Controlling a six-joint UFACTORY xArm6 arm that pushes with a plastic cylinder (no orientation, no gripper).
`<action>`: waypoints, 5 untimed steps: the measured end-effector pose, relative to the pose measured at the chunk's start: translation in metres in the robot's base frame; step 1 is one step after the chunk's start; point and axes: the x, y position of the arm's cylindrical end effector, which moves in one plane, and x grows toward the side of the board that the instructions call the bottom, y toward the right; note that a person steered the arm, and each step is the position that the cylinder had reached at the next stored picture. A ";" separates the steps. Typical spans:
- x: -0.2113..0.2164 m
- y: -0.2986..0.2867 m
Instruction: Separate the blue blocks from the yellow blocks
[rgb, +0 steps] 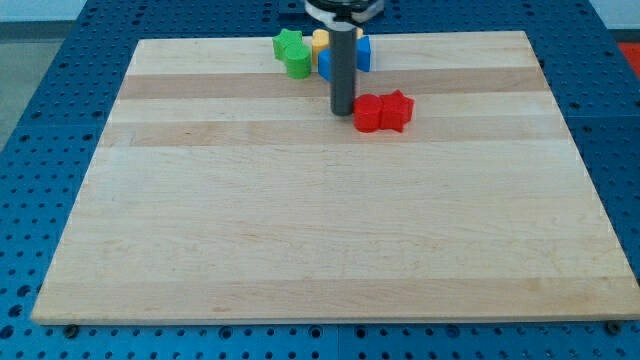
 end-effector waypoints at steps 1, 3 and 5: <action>0.022 0.010; -0.005 -0.018; -0.065 0.066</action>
